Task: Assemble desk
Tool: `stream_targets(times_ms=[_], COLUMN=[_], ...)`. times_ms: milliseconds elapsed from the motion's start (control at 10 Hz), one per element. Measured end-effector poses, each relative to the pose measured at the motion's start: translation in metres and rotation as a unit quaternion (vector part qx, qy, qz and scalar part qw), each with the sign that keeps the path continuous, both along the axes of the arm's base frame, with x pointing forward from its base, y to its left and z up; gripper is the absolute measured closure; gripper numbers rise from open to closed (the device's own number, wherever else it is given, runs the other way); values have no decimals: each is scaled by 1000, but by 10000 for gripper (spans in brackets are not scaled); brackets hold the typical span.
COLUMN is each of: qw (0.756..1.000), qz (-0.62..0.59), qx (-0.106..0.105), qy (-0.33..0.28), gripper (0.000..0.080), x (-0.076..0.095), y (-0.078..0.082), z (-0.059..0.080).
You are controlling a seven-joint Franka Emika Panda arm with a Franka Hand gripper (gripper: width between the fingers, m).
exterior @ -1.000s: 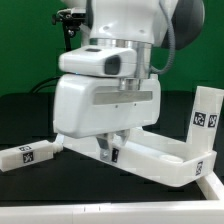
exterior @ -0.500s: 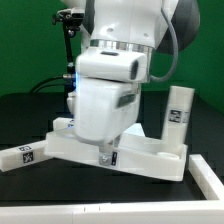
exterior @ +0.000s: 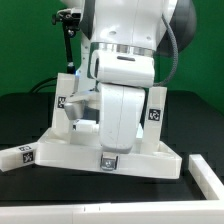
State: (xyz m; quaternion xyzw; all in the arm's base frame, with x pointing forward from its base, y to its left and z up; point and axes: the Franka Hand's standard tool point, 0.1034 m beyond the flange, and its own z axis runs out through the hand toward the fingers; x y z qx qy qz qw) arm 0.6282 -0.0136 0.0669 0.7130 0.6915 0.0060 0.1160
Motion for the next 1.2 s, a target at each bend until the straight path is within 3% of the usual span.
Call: stream_targets(times_ms=[200,300,800,1200], qw=[1000,1000,999,999], qz=[-23,-18,-28,-10], qx=[11,11,14,15], qy=[-7,-16,-21,-28], gripper=[757,757,757,757], x=[14,23,23,23], y=[22,25,22,36], z=[-13,-18,-20,-29])
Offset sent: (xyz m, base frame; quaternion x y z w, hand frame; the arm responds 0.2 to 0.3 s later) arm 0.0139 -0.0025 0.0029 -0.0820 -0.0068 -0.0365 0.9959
